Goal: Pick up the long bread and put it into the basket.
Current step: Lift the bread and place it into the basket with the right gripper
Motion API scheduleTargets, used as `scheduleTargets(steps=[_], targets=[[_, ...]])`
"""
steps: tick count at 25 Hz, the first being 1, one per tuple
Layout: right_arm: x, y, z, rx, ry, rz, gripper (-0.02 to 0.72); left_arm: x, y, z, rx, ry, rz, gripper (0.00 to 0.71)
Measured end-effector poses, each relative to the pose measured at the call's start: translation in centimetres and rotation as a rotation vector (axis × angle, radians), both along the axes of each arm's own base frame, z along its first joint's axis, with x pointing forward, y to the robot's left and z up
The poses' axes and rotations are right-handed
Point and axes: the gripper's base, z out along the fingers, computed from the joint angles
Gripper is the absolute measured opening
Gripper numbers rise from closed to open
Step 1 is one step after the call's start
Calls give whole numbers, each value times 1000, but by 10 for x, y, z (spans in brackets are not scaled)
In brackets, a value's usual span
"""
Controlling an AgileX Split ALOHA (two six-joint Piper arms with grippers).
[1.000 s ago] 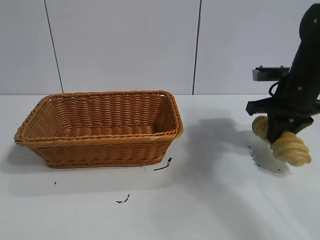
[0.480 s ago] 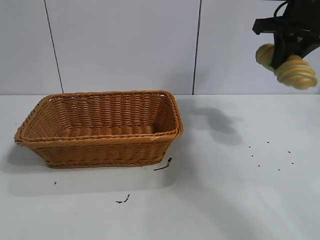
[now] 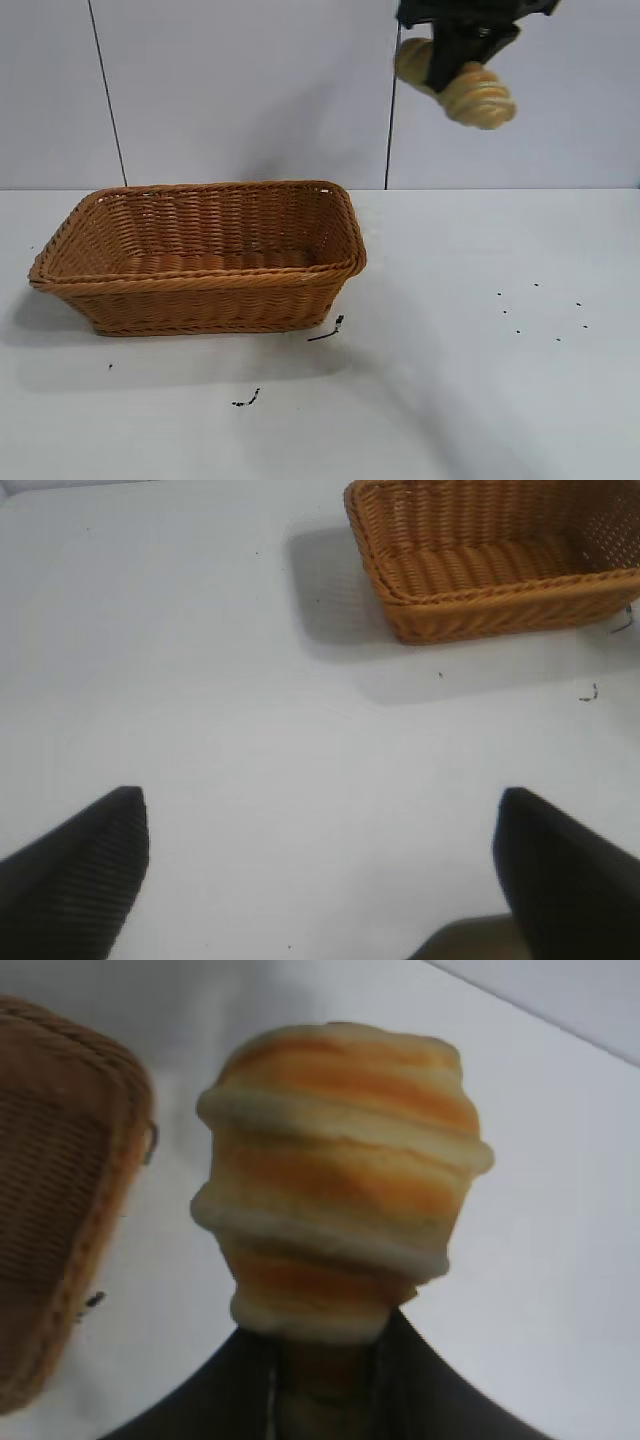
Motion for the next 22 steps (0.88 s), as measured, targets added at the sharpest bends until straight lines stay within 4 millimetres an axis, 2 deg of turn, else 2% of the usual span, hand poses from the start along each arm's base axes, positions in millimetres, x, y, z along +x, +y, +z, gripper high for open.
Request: scheduleTargets(steps=[5,8,13,17,22], targets=[[-19,60,-29,-67,-69,282,136,0,0,0,0,0,0,696],[-24,80,-51,-150,-110,486,136,0,0,0,0,0,0,696],[-15,90,-89,-249,-183,712,136,0,0,0,0,0,0,696],[-8,95,-112,-260,-208,743,136,0,0,0,0,0,0,696],[-8,99,-131,-226,-176,744,136,0,0,0,0,0,0,696]])
